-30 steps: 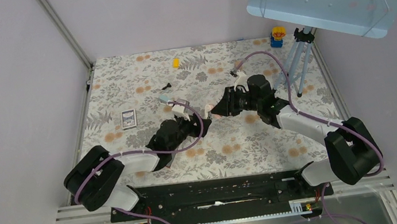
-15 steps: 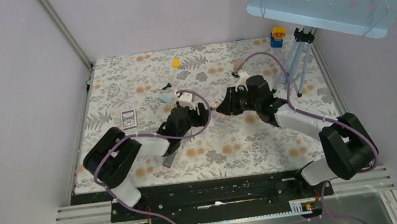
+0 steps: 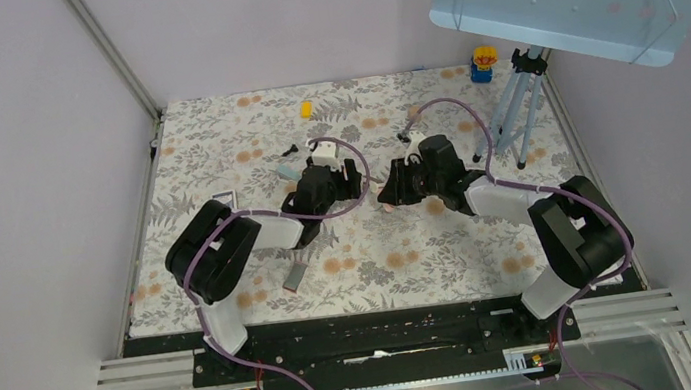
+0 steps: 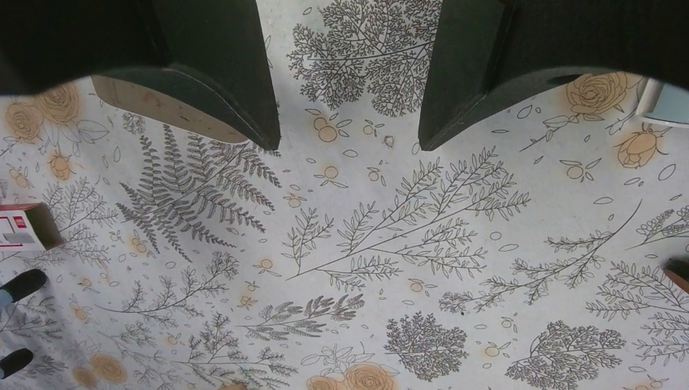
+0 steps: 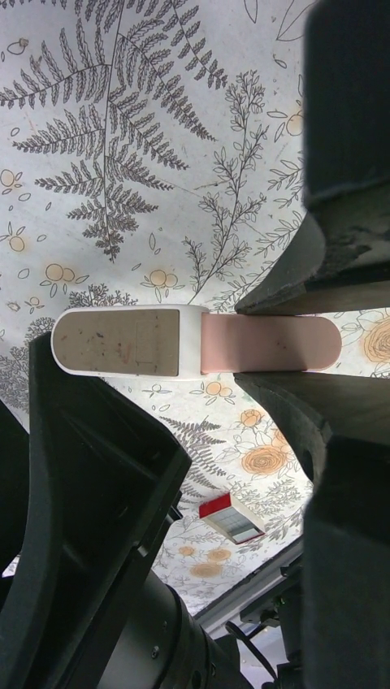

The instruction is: Unload the staples from the stapler

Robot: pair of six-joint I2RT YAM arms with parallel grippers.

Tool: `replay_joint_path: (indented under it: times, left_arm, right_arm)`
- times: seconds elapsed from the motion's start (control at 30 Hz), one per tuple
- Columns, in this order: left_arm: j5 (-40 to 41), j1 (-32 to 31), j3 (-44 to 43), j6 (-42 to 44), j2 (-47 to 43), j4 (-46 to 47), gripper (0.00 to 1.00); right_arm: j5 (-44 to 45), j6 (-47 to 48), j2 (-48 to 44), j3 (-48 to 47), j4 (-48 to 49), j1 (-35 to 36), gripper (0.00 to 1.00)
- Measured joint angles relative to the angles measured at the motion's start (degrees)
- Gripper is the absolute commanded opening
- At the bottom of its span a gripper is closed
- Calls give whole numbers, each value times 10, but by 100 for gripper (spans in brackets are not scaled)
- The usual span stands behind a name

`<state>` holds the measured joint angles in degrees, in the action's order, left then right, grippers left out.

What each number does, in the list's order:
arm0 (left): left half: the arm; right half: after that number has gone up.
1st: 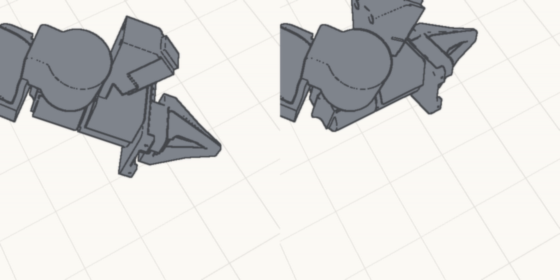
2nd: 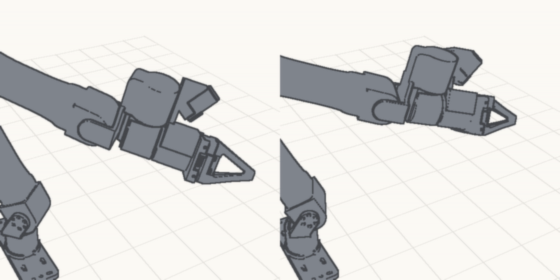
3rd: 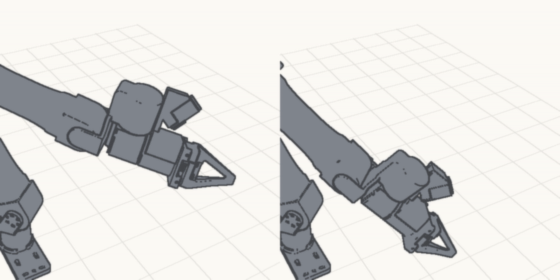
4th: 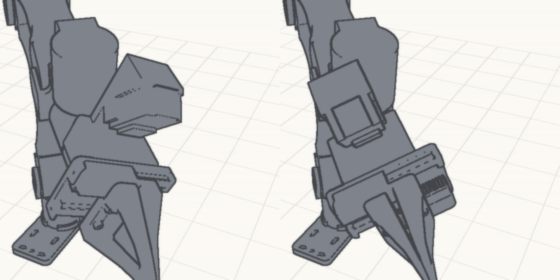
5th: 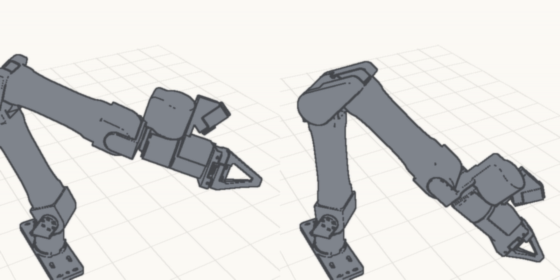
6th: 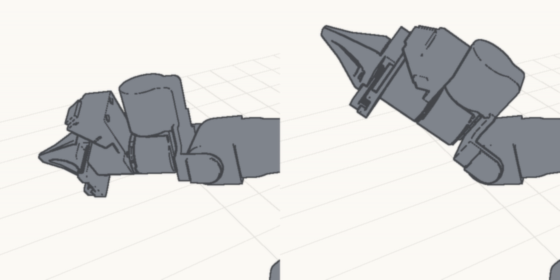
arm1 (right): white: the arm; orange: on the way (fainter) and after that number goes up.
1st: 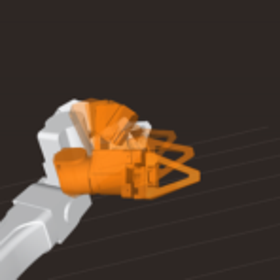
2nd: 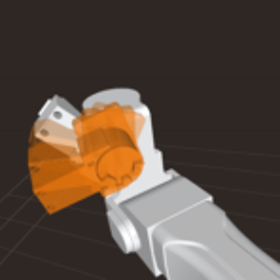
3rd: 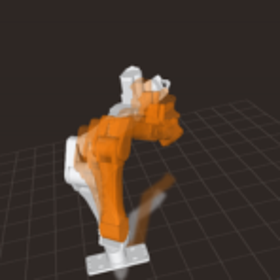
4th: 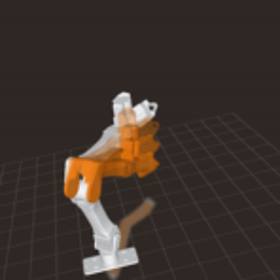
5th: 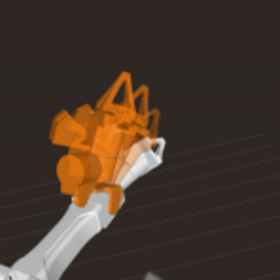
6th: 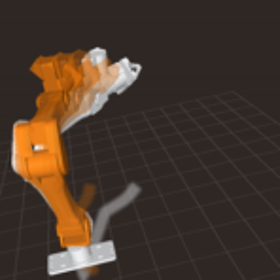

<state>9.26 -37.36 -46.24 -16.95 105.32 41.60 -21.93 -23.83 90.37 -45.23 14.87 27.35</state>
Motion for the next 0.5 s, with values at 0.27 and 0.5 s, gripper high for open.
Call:
replay_joint_path:
  times: [0.27,0.5]
  left_arm:
    - [-2,0,-2,5,7,0,68]
    - [-2,0,7,7,-2,1,69]
  right_arm:
    - [24,-5,2,-2,0,0,0]
    - [81,-25,2,-2,0,-1,0]
